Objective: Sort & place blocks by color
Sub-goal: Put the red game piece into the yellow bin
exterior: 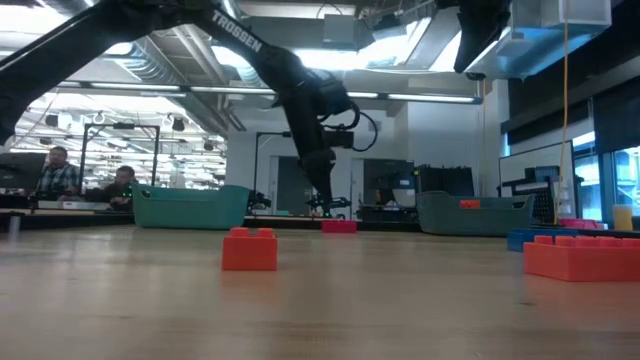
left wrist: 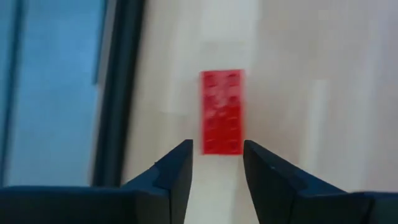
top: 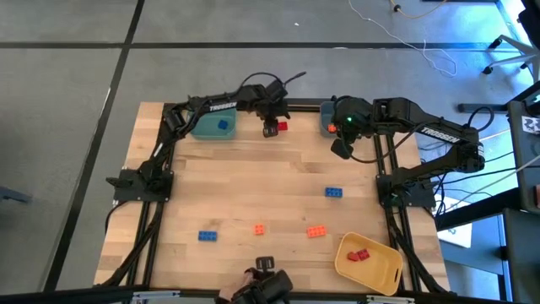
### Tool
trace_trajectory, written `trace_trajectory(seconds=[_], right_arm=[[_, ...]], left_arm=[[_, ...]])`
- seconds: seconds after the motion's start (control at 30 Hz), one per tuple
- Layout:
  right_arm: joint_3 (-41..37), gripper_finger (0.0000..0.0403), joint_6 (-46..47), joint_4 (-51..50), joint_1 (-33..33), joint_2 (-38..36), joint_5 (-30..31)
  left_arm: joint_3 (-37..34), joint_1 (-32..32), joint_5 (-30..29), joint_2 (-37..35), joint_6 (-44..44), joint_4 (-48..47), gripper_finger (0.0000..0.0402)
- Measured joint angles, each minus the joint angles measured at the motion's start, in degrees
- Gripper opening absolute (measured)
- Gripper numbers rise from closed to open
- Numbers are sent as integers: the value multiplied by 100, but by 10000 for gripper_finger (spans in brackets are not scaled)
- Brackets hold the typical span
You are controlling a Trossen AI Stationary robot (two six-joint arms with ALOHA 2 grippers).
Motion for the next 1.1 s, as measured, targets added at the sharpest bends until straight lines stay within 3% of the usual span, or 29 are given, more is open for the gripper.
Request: trace_trajectory(seconds=[0.2,0.47,1.1], right_arm=[[0,78,2,31,0,-1,0],[0,78,24,37,0,0,0],[0,78,35,37,1,1,-16]], left_arm=[[0,-131,-906,0,76,163,138],[0,-175,449,0,152,129,139],[0,-32,467,-7,-311,203,139]])
